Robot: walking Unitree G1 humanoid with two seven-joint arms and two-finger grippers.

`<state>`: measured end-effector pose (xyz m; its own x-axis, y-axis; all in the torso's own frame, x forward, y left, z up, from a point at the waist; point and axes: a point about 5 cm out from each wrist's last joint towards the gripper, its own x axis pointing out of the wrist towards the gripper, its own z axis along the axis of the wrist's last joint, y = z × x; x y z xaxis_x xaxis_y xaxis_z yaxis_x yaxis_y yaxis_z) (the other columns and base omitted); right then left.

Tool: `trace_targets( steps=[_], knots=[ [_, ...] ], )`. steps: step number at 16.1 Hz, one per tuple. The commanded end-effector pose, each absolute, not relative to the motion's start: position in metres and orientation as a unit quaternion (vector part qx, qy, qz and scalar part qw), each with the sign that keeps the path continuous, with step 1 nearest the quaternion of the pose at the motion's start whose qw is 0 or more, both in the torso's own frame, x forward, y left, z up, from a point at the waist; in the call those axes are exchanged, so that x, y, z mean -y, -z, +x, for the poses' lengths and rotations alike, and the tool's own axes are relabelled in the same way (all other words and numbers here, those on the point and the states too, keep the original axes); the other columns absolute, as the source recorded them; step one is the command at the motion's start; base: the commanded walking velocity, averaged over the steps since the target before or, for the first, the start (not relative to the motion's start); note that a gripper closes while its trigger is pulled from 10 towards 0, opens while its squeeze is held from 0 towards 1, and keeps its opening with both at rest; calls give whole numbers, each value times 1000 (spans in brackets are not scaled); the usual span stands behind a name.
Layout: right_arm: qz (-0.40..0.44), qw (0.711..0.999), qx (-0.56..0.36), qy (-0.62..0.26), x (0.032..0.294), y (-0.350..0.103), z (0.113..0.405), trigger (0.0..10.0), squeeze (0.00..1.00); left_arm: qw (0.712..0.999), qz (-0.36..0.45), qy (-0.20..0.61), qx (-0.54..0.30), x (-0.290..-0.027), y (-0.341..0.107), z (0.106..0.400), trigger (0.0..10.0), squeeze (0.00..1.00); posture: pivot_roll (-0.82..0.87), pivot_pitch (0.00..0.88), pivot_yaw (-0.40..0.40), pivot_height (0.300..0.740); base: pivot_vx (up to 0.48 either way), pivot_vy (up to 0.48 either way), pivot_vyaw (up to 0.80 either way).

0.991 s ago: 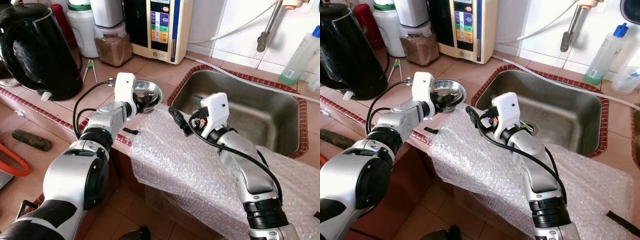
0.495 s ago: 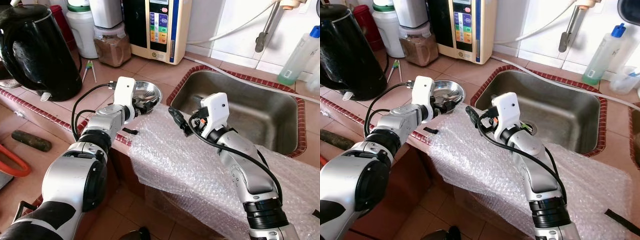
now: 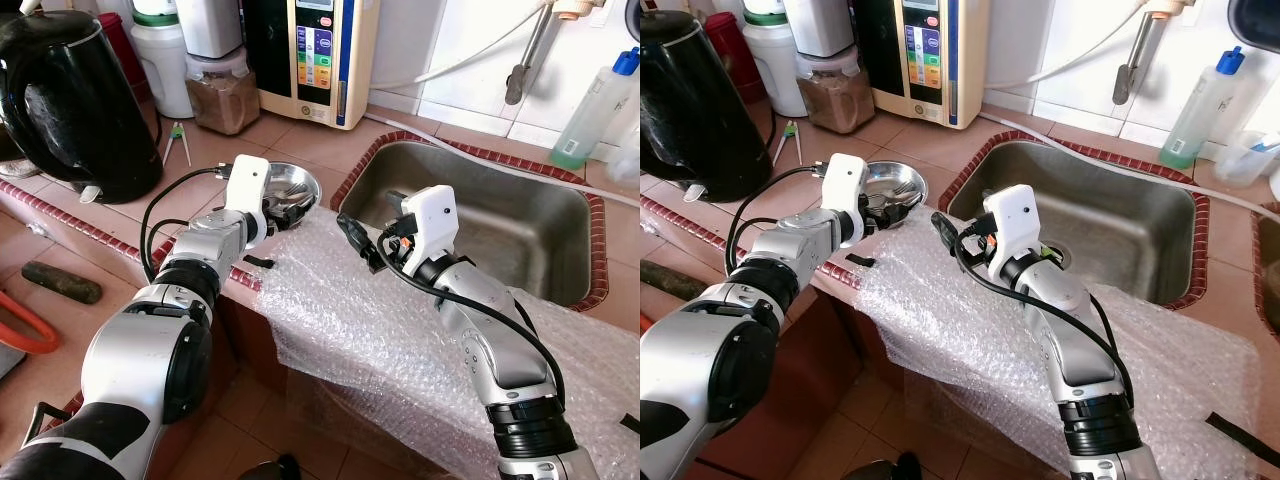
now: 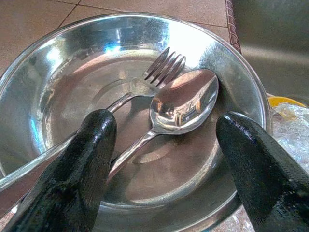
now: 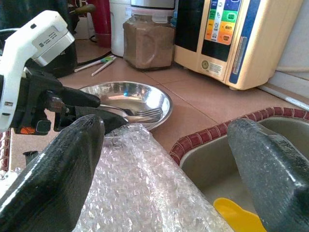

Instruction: Kitchen organization

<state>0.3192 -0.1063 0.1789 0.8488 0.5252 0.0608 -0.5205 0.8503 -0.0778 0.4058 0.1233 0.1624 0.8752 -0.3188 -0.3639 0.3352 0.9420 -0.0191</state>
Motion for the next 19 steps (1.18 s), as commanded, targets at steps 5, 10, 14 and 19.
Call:
trace_targets(
  steps=[5,10,14,19],
  knots=[
    [-33,962,40,-268,107,-179,320,10000,0,956,-49,164,-239,-117,-140,397,0,0,-123,46,43,740,0,0,0],
    [-35,962,41,-268,107,-178,320,10000,0,951,-108,150,-249,-116,-136,395,0,0,-122,44,46,740,0,0,0],
    [-36,962,42,-267,107,-178,320,10000,0,956,-135,120,-232,-122,-141,398,0,0,-122,42,48,740,0,0,0],
    [-37,963,42,-265,108,-178,320,10000,0,972,-139,102,-158,-132,-163,407,0,0,-120,43,44,740,0,0,0]
  ],
)
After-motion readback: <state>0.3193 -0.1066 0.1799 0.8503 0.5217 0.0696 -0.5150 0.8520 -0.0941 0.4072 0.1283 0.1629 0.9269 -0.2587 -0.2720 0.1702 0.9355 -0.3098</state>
